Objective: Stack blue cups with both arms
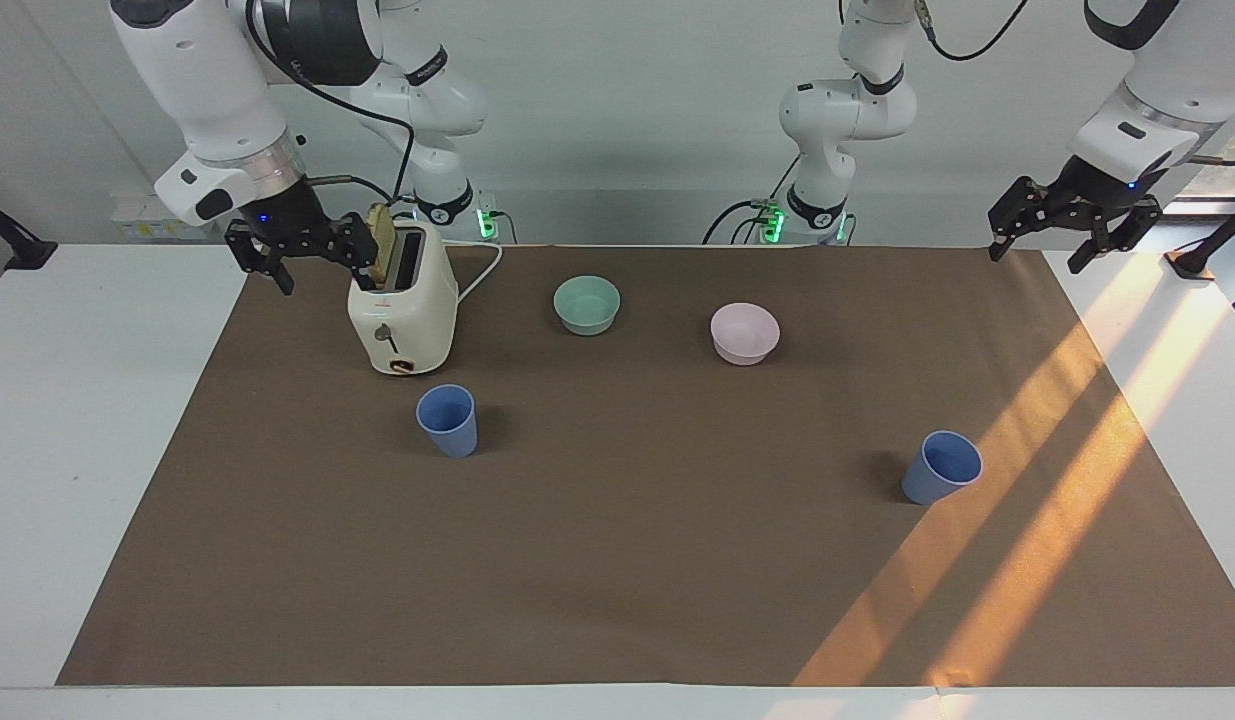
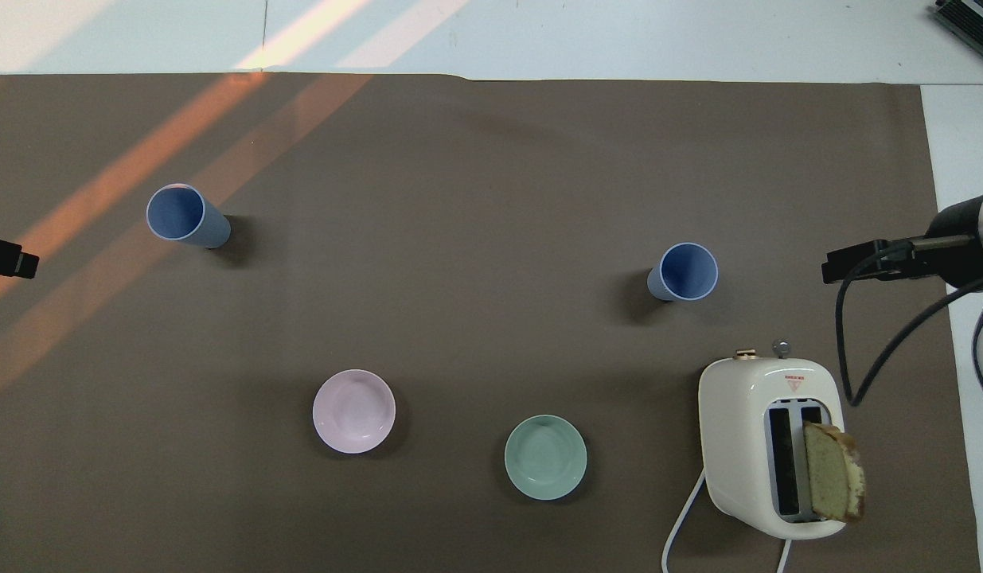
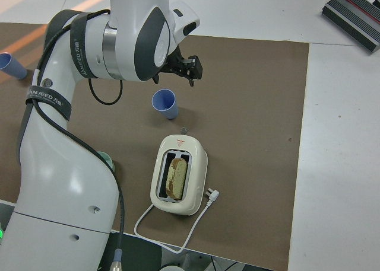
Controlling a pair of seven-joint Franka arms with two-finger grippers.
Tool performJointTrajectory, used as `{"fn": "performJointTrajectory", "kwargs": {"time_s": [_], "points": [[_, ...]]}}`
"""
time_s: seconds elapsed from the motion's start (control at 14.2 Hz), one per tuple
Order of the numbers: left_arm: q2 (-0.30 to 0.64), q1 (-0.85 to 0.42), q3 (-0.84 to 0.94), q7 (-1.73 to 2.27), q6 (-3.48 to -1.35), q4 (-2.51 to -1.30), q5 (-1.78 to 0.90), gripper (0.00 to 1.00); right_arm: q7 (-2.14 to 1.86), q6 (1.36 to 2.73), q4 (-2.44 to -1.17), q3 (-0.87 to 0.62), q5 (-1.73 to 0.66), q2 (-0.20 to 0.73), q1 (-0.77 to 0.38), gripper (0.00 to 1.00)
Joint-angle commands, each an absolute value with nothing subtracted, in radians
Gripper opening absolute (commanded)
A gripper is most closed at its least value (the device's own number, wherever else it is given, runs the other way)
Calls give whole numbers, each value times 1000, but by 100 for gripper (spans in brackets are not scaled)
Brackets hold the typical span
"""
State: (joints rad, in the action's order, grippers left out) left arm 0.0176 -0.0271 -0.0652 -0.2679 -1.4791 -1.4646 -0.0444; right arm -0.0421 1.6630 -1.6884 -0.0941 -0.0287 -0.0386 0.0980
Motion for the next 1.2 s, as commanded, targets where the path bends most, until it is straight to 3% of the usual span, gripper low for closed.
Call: {"fn": "performJointTrajectory", "kwargs": {"time_s": [0.0,1.13], "points": [[6,-9,-52,-264,-1473,-1471,-26,100,-72,1647,-1687,-103,-43,-49,117,100],[5,-11,-52,-262,-1465,-1471,-26,100,-72,1647,-1687,-103,-43,-49,117,100]]}}
